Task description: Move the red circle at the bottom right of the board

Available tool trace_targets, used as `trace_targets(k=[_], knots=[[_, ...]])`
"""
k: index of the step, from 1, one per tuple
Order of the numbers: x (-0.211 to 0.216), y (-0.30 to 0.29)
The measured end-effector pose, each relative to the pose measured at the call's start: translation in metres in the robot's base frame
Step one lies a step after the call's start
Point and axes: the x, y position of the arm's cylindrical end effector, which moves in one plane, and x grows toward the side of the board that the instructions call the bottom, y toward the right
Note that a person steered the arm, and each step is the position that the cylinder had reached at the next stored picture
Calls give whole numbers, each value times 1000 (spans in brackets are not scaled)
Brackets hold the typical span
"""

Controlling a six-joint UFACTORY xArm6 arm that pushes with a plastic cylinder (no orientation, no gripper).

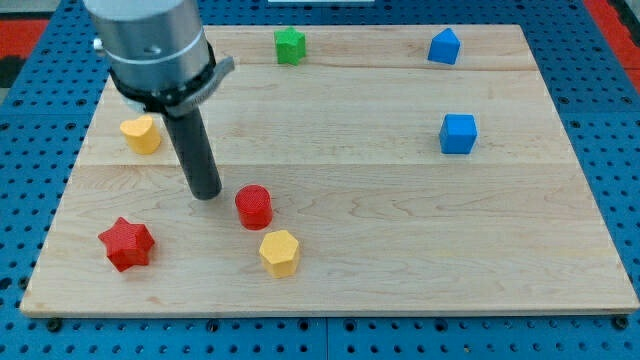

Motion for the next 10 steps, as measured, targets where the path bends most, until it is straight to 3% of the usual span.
trace_targets(k=[2,3,4,6,7,8,9,10], knots=[[30,181],[11,216],[-22,206],[27,331],[-12,338],[-23,262],[-2,233],[7,259]])
